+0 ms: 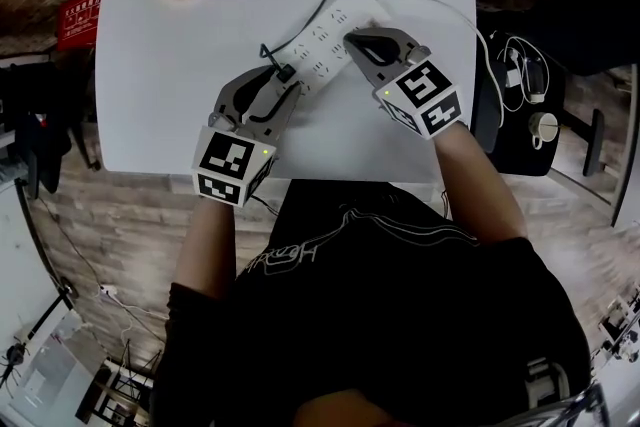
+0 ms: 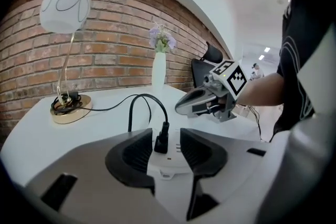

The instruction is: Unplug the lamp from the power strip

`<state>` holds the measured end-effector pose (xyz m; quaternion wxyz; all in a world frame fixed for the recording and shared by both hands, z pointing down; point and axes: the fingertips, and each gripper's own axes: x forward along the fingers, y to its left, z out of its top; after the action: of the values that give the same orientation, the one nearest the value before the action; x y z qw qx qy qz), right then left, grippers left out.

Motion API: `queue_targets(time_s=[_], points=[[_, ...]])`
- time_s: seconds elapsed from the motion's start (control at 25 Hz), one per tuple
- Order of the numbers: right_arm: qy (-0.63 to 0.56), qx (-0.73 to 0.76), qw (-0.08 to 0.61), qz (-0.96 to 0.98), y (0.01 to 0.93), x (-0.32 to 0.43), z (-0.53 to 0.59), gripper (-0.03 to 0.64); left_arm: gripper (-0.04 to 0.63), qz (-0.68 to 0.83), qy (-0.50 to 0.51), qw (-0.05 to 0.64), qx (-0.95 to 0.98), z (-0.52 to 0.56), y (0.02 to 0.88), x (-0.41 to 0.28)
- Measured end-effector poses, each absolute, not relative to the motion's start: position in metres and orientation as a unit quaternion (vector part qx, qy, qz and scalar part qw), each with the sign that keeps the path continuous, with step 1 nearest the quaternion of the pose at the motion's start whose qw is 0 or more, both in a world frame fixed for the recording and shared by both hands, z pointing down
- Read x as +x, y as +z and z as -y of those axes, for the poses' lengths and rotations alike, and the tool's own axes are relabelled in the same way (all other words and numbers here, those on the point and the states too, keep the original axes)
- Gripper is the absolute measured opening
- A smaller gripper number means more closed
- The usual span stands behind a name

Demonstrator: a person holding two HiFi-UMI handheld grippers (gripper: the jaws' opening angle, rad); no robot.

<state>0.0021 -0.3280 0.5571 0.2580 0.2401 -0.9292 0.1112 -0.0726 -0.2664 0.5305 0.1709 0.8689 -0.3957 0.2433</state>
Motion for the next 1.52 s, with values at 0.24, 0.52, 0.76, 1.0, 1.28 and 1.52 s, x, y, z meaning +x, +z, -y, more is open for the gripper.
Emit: queue_targets(time_s=[0.24,0.52,0.76,1.0,1.28,1.52], points=[[0.111,0.243,0.257,0.929,0.558,0.001,0.328,-0.003,0.108,0.403,0.279,0.126,0.863,0.278,0.541,-0.067],[0.104,0.248,0.259,0.928,0.557,0.002,0.328,-0.003,0.054,0.41,0.288,0.1,0.86,0.279,0.54,-0.068],[0.101,0.246,0.262,0.928,0.557,0.002,0.327,-0.003,0.052,0.4,0.261,0.145,0.867,0.28,0.539,-0.069],[0.111,0.242,0.259,0.928,0.555,0.0,0.327,-0.003,0.052,0.399,0.205,0.229,0.864,0.286,0.534,-0.078],[0.102,0.242,0.271,0.926,0.557,-0.001,0.326,-0.003,0.054,0.388,0.203,0.244,0.865,0.285,0.537,-0.077],[0.099,0.242,0.273,0.926,0.556,-0.002,0.326,-0.003,0.052,0.383,0.301,0.028,0.873,0.278,0.515,-0.054]])
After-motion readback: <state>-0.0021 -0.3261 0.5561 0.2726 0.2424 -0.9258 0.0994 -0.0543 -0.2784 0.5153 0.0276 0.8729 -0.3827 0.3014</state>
